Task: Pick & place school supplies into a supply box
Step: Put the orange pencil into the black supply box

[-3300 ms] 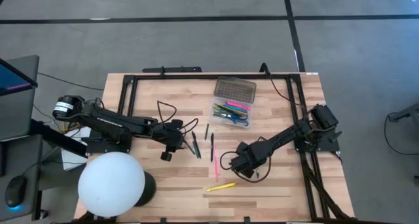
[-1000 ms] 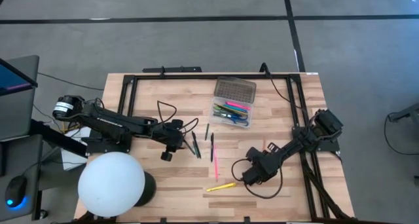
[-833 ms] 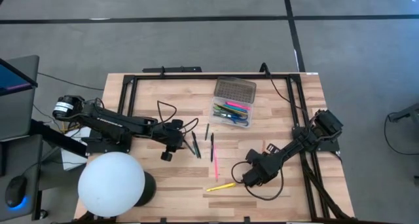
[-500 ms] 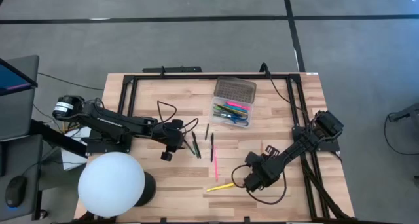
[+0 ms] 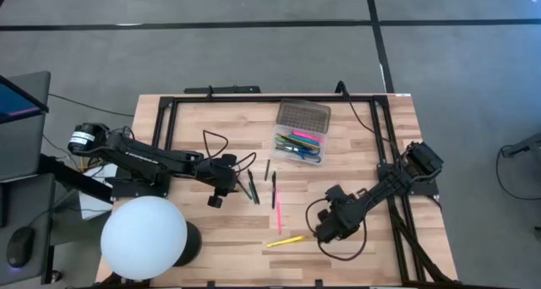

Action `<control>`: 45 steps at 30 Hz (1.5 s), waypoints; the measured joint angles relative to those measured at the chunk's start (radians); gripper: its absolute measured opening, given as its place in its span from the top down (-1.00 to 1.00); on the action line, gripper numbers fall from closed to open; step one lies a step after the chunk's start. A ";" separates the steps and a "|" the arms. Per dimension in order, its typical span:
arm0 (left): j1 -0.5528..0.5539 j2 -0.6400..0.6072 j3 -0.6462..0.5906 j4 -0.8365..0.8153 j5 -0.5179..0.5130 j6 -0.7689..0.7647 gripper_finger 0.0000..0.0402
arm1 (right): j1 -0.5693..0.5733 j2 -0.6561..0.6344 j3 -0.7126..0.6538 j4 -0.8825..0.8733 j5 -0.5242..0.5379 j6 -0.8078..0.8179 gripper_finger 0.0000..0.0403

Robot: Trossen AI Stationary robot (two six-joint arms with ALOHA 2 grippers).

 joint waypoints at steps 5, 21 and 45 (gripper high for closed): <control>0.000 0.000 0.000 0.000 0.000 0.000 0.34 | 0.016 0.000 0.000 0.042 0.011 -0.001 0.45; 0.000 0.000 0.000 0.000 0.000 -0.001 0.34 | 0.023 -0.006 -0.092 0.137 0.062 -0.018 0.19; 0.000 0.000 0.000 0.007 0.000 0.001 0.34 | 0.060 -0.047 -0.052 0.132 0.071 -0.213 -0.21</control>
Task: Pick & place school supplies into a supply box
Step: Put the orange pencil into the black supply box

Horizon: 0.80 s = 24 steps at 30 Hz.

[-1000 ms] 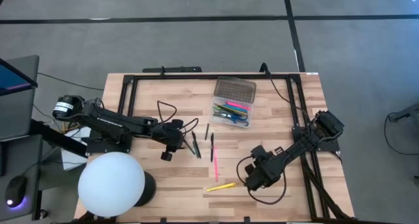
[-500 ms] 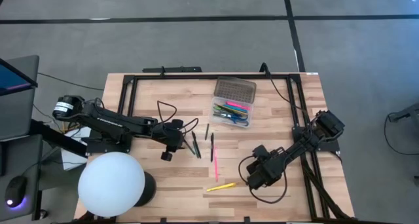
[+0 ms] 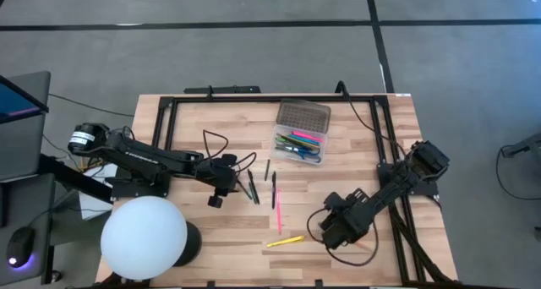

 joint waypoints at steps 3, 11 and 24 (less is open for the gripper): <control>0.000 0.000 0.000 0.001 0.000 0.005 0.34 | 0.038 -0.021 0.030 0.028 0.035 -0.067 -0.21; 0.000 0.000 0.000 0.004 0.000 0.006 0.34 | 0.106 -0.025 0.037 0.204 0.013 -0.156 -0.21; 0.000 0.000 0.000 0.022 0.000 0.026 0.34 | 0.068 -0.020 -0.018 0.192 -0.038 -0.128 -0.21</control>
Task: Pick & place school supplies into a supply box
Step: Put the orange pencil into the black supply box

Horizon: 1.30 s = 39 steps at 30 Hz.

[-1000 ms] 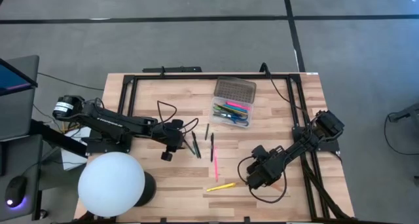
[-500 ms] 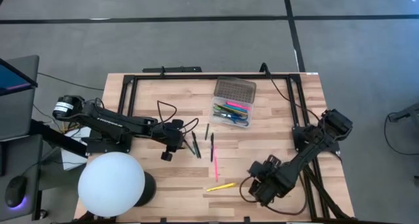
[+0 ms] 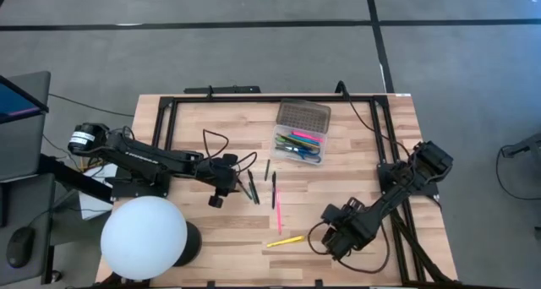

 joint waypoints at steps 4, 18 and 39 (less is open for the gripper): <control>0.000 0.000 0.000 0.000 0.000 0.000 0.34 | -0.013 0.000 -0.057 0.025 -0.080 0.039 -0.21; 0.000 0.000 0.000 0.000 0.000 0.000 0.34 | 0.022 -0.005 -0.080 0.049 -0.214 0.100 0.06; 0.000 0.000 0.000 0.001 0.000 0.000 0.34 | -0.038 -0.003 -0.086 0.106 -0.174 -0.175 0.93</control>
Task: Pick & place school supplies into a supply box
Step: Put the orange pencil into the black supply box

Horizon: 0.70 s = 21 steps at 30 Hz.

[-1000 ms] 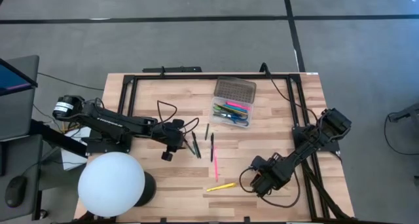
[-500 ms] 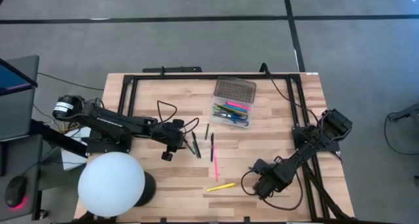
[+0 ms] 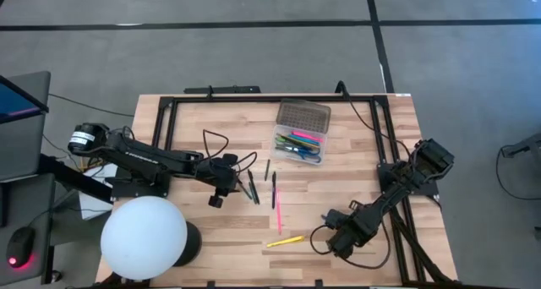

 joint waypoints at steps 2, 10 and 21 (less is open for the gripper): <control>0.000 0.000 0.000 0.005 0.000 0.000 0.34 | -0.028 0.000 0.000 0.001 -0.008 -0.056 0.92; 0.000 0.000 0.000 0.006 0.000 0.008 0.34 | -0.100 0.001 0.001 0.022 0.025 -0.221 0.98; 0.000 0.000 0.000 0.006 0.000 0.008 0.34 | -0.106 0.002 0.000 0.077 0.122 -0.386 0.99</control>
